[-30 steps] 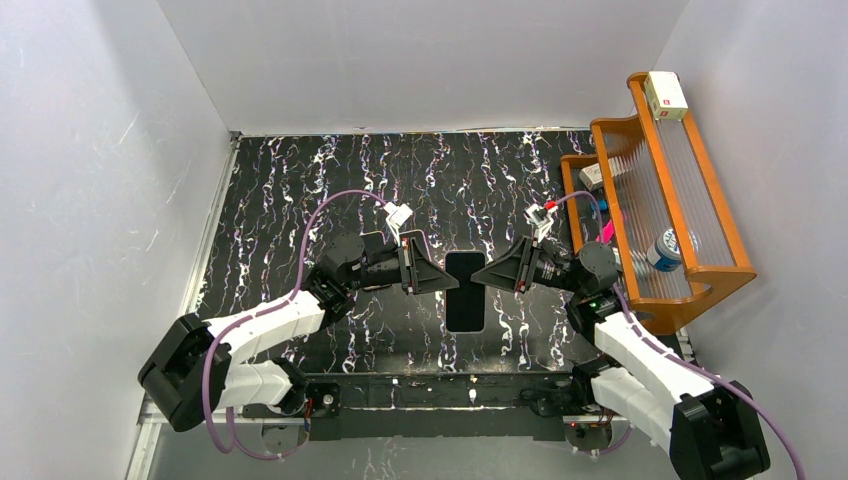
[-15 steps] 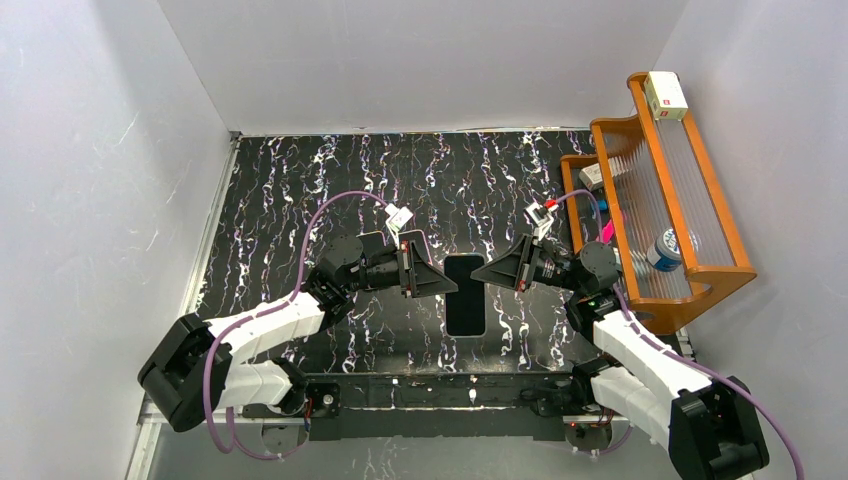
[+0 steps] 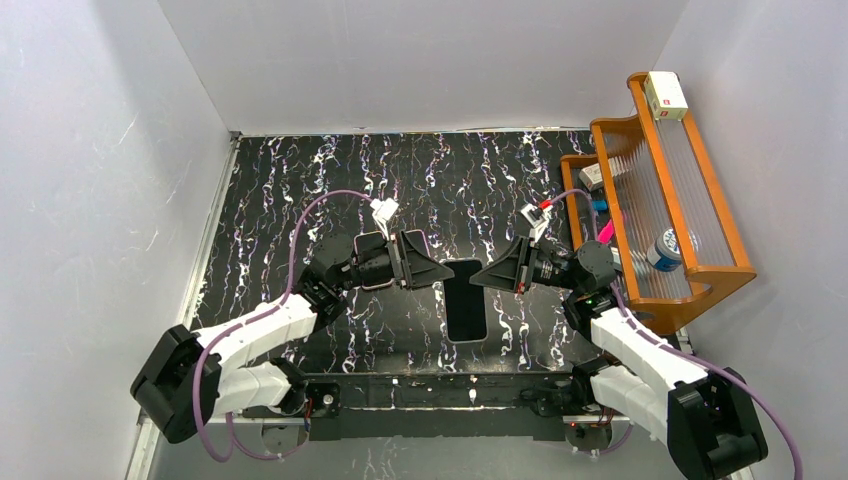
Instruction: Put the phone into the phone case
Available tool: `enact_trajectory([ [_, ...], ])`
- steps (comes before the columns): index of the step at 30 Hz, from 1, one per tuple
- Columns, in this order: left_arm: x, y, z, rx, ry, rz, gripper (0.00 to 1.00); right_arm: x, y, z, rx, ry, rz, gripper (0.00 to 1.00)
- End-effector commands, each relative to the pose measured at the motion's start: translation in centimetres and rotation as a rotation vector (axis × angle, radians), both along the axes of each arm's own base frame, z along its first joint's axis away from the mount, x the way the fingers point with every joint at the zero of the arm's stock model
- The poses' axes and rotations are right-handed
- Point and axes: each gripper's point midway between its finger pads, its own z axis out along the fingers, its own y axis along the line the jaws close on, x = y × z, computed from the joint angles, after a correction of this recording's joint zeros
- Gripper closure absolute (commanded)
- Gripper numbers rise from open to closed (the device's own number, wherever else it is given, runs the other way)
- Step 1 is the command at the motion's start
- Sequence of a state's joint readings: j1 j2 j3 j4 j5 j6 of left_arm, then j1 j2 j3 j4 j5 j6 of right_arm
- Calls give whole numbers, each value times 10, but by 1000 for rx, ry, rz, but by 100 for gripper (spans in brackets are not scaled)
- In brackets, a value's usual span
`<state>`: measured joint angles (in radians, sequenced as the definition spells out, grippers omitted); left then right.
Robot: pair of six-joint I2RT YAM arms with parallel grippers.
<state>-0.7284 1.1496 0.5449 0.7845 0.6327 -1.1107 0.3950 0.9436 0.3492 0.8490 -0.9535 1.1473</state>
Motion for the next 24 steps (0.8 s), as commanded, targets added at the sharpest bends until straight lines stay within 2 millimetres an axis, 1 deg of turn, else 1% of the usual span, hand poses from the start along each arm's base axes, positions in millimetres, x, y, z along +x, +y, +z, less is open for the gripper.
enact_trajectory([
  [1,10,4,29,-60,-30,62,53,-7,0,13,35,-91,34,99],
  [2,11,4,29,-59,-30,63,53,-7,0,13,35,-89,34,99],
  [4,13,3,28,-53,-31,62,58,-8,0,12,34,-86,35,99],
  [8,14,1,19,-25,-36,59,71,-6,0,10,33,-74,22,99],
  [10,16,0,12,4,-37,62,82,-4,0,9,33,-67,14,99],
  [11,18,0,8,26,-37,67,89,-4,0,9,33,-64,10,99],
  [13,21,1,-5,93,-35,81,99,-2,0,9,32,-62,3,99],
  [16,28,6,-18,194,-74,117,100,0,1,6,22,-50,-9,99],
  [19,34,12,-22,265,-105,146,100,4,1,2,5,-38,-24,99],
  [21,34,13,-22,281,-115,146,100,7,2,0,-5,-32,-36,99],
  [22,34,13,-21,286,-117,146,97,8,2,-1,-7,-31,-39,99],
  [24,34,14,-19,290,-115,149,85,10,2,-3,-11,-25,-51,99],
])
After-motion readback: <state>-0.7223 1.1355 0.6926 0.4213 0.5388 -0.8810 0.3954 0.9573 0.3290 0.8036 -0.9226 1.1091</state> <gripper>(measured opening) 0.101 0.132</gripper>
